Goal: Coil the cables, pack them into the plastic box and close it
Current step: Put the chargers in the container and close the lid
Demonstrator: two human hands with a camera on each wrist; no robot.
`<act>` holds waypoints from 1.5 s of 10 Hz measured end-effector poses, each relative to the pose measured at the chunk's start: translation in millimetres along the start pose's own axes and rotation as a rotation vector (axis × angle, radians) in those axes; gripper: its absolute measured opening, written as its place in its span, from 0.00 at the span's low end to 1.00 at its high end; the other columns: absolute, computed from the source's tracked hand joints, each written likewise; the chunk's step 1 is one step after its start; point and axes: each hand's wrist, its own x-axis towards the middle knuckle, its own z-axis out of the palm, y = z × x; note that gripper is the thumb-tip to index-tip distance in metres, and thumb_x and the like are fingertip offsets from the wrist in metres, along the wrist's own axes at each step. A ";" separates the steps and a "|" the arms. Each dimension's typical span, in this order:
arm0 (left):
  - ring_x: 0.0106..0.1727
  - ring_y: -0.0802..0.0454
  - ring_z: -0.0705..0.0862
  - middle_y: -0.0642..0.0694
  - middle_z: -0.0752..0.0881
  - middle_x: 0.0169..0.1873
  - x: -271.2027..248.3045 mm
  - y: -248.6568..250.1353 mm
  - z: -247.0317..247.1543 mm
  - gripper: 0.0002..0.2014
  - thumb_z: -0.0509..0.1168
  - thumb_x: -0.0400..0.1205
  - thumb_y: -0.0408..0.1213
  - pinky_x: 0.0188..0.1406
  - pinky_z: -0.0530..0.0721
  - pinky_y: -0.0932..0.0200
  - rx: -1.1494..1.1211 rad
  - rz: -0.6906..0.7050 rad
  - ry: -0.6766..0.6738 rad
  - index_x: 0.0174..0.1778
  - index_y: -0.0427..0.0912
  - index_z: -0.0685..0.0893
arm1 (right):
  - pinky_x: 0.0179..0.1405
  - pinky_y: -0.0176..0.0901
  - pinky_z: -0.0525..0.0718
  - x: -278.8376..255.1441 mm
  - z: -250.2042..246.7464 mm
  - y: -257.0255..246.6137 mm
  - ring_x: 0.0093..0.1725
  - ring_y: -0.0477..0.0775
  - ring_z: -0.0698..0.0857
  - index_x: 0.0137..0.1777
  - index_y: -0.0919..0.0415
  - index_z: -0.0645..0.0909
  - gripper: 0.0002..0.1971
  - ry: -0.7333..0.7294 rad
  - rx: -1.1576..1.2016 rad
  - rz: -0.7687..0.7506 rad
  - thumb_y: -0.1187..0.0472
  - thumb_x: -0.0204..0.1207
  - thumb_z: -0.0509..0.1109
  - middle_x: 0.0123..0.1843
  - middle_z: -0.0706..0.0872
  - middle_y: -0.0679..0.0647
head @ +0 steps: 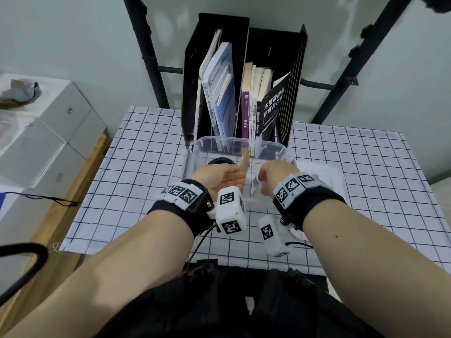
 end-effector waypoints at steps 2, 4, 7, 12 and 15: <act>0.41 0.47 0.86 0.40 0.88 0.38 1.0 -2.8 -0.5 0.06 0.62 0.84 0.31 0.50 0.85 0.56 0.001 0.002 0.000 0.46 0.34 0.82 | 0.64 0.46 0.81 9.6 8.5 -0.2 0.63 0.56 0.83 0.68 0.56 0.81 0.18 -0.122 -0.104 -0.028 0.60 0.77 0.69 0.66 0.84 0.54; 0.42 0.48 0.86 0.40 0.87 0.41 1.9 -3.9 -1.1 0.06 0.63 0.84 0.32 0.47 0.86 0.57 -0.012 0.017 0.007 0.47 0.34 0.83 | 0.63 0.47 0.81 16.8 14.7 3.3 0.62 0.56 0.84 0.67 0.55 0.81 0.18 -0.116 -0.069 -0.020 0.59 0.76 0.71 0.65 0.84 0.54; 0.42 0.48 0.87 0.40 0.88 0.42 5.3 -2.5 -4.1 0.05 0.64 0.83 0.32 0.44 0.87 0.57 -0.006 0.017 0.002 0.48 0.34 0.84 | 0.65 0.47 0.80 26.5 11.0 -0.5 0.63 0.56 0.83 0.69 0.56 0.80 0.18 -0.207 -0.127 0.015 0.58 0.79 0.69 0.67 0.83 0.55; 0.44 0.47 0.88 0.40 0.89 0.41 10.0 -0.7 -6.9 0.06 0.64 0.83 0.32 0.42 0.87 0.56 -0.008 0.008 -0.005 0.49 0.34 0.84 | 0.57 0.51 0.84 28.0 29.5 13.6 0.58 0.59 0.85 0.59 0.55 0.85 0.14 0.034 0.015 -0.030 0.60 0.73 0.68 0.58 0.87 0.57; 0.44 0.47 0.87 0.39 0.89 0.42 8.2 -2.4 -4.9 0.05 0.64 0.83 0.32 0.42 0.86 0.57 -0.012 0.019 0.000 0.48 0.33 0.83 | 0.67 0.44 0.78 22.1 3.4 7.7 0.63 0.52 0.83 0.60 0.56 0.86 0.12 0.025 0.161 0.007 0.62 0.78 0.69 0.65 0.85 0.50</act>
